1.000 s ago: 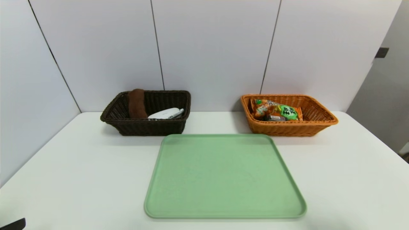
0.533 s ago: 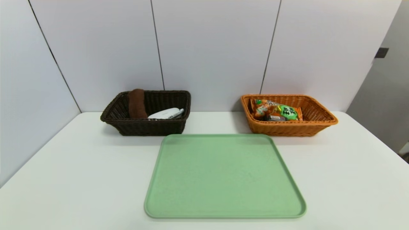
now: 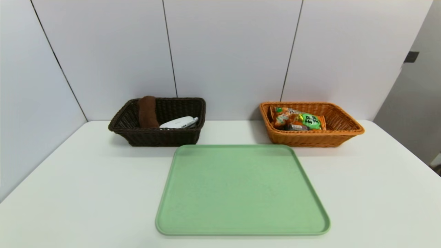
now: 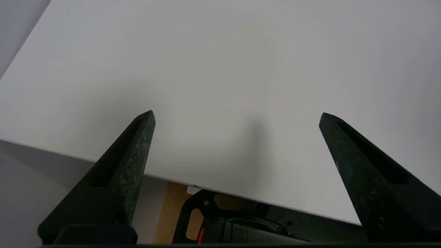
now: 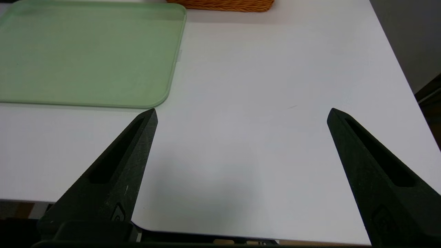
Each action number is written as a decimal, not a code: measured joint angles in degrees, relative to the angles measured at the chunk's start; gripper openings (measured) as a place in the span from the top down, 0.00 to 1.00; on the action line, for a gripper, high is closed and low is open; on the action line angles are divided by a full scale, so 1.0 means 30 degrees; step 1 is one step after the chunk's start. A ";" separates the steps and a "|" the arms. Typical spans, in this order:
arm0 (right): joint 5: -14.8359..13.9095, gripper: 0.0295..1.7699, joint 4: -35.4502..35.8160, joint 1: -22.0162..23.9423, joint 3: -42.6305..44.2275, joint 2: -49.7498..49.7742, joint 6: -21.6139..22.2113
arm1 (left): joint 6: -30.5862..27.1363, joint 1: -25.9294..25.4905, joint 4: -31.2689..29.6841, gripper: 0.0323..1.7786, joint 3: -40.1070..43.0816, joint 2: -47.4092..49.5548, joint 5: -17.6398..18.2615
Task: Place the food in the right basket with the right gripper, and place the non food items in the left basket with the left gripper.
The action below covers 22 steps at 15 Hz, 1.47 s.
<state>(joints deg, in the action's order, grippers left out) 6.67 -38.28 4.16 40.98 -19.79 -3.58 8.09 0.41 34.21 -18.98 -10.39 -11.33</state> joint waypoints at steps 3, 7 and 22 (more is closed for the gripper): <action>0.0163 0.04 -0.0959 -0.0516 -0.0735 0.1187 -0.1203 | -0.0569 -0.0077 0.0045 0.05 0.0211 0.0801 0.0581; 0.0089 0.04 -0.0996 -0.1036 -0.1820 0.2653 -0.1451 | -0.0605 -0.0106 0.0349 0.05 0.0313 0.2150 0.1516; -0.2479 0.04 1.4633 -0.1361 -1.3593 0.6619 -0.2544 | -0.2349 -0.0138 -0.8391 0.05 0.4970 0.3495 0.3243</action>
<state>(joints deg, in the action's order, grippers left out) -0.77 5.62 0.07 0.21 0.07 -11.22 1.05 0.00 9.03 -4.07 0.10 -1.60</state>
